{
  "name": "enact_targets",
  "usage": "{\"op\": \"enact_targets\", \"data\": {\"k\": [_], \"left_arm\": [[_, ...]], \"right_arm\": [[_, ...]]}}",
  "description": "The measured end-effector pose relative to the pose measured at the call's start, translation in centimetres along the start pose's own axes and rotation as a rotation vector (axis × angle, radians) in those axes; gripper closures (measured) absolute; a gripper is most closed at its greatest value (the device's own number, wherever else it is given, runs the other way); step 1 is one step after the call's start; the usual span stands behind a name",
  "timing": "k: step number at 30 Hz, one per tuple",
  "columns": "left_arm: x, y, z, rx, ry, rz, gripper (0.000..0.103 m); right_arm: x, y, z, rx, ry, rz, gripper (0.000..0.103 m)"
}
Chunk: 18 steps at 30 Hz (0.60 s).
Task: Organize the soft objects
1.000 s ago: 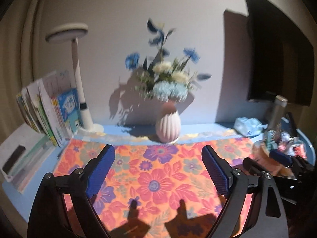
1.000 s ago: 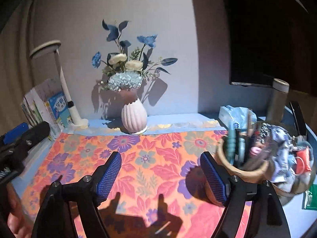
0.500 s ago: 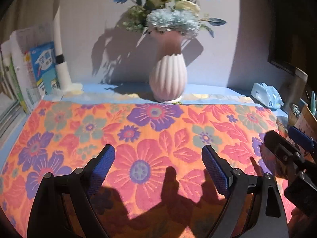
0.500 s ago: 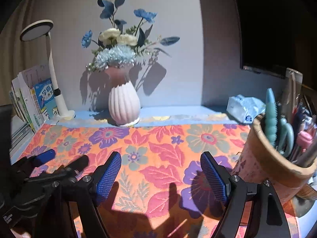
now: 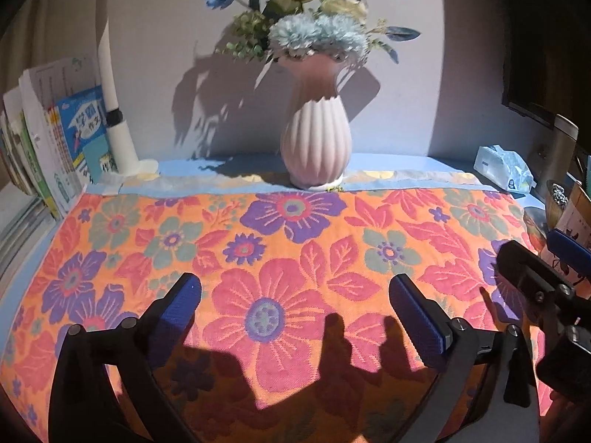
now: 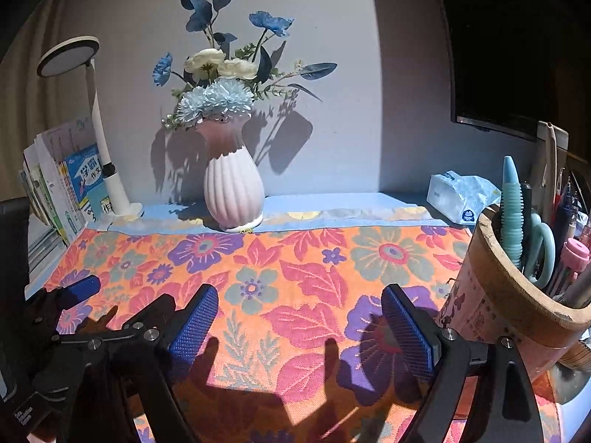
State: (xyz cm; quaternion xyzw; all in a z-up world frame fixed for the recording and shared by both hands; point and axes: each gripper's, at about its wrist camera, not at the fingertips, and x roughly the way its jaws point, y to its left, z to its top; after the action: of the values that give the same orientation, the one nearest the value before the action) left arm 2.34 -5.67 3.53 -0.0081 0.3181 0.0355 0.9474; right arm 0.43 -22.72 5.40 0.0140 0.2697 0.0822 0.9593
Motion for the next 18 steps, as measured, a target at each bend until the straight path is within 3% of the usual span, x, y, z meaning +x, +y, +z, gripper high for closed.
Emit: {"op": "enact_targets", "data": {"k": [7,18], "left_arm": [[0.7,2.7,0.0,-0.127,0.036,-0.005,0.001],[1.4,2.9,-0.1,-0.133,0.075,-0.004,0.001]], "right_arm": [[0.2,0.1,-0.1,-0.005,0.013,0.001,0.011],[1.5,0.5,-0.4,-0.021,0.075,-0.006,0.008]]}}
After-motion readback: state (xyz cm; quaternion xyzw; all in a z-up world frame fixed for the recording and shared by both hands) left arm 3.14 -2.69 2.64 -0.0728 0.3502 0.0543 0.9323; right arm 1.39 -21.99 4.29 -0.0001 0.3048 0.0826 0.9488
